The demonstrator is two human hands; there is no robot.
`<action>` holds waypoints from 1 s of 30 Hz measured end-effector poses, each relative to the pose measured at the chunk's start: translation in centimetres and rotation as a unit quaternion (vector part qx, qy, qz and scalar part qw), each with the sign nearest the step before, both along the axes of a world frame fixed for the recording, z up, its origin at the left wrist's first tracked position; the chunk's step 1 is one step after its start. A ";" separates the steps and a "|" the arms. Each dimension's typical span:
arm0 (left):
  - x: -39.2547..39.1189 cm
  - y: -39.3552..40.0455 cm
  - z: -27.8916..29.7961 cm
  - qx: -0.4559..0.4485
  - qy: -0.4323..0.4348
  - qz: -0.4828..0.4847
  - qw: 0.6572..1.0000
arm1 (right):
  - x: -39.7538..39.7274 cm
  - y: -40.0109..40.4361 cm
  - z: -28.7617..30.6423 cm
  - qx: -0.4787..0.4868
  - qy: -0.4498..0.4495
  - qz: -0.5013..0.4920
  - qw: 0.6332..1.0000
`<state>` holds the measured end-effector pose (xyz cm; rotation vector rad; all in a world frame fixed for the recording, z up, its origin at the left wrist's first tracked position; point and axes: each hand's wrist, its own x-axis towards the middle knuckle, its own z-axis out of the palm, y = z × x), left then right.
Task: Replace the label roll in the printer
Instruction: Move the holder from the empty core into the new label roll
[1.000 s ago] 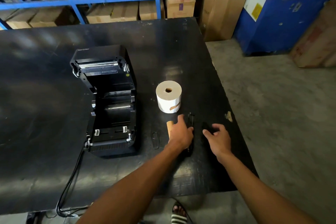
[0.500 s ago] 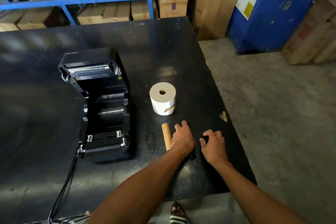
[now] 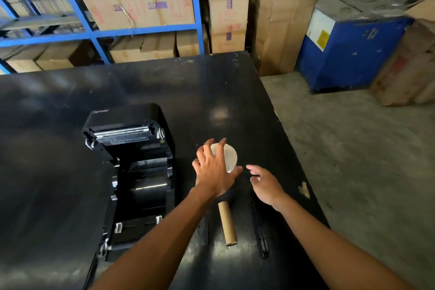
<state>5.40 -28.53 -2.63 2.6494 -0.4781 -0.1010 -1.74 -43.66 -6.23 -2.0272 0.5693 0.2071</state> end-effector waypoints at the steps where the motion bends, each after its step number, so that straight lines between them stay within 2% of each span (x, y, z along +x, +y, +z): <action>1: 1.0 -0.1 0.0 0.004 0.045 -0.003 0.999 | 1.1 0.4 0.2 0.027 0.006 -0.001 1.000; 4: 3.5 -0.2 -0.1 -0.002 0.179 -0.007 0.984 | 3.1 1.0 -0.3 0.034 0.022 0.027 0.999; 6: 4.4 -0.1 -0.2 0.022 0.217 -0.028 0.976 | 3.3 1.3 -0.7 0.040 0.012 0.035 0.999; 12: 4.6 0.6 -0.6 -0.015 0.202 -0.030 0.979 | 2.7 1.8 -0.5 0.123 -0.002 -0.024 0.992; 16: 4.5 2.8 0.2 -0.133 0.217 0.007 0.967 | 2.4 2.8 0.9 0.207 -0.048 -0.098 0.972; 18: 3.7 4.5 1.1 -0.246 0.276 0.033 0.929 | 2.4 3.4 1.9 0.245 -0.080 -0.142 0.956; 20: 2.6 6.1 2.1 -0.357 0.353 0.048 0.864 | 2.1 4.2 3.1 0.306 -0.104 -0.172 0.931; 23: 0.8 8.1 2.9 -0.443 0.424 0.049 0.788 | 1.1 5.7 4.4 0.424 -0.099 -0.177 0.882; 25: -0.4 9.2 3.2 -0.476 0.460 0.033 0.748 | 0.1 6.9 5.3 0.449 -0.094 -0.164 0.873; 27: -1.7 10.1 3.4 -0.485 0.488 0.002 0.725 | -0.9 7.6 6.1 0.434 -0.091 -0.157 0.882; 30: -3.4 11.1 3.5 -0.466 0.510 -0.023 0.723 | -2.0 7.9 7.1 0.418 -0.086 -0.145 0.893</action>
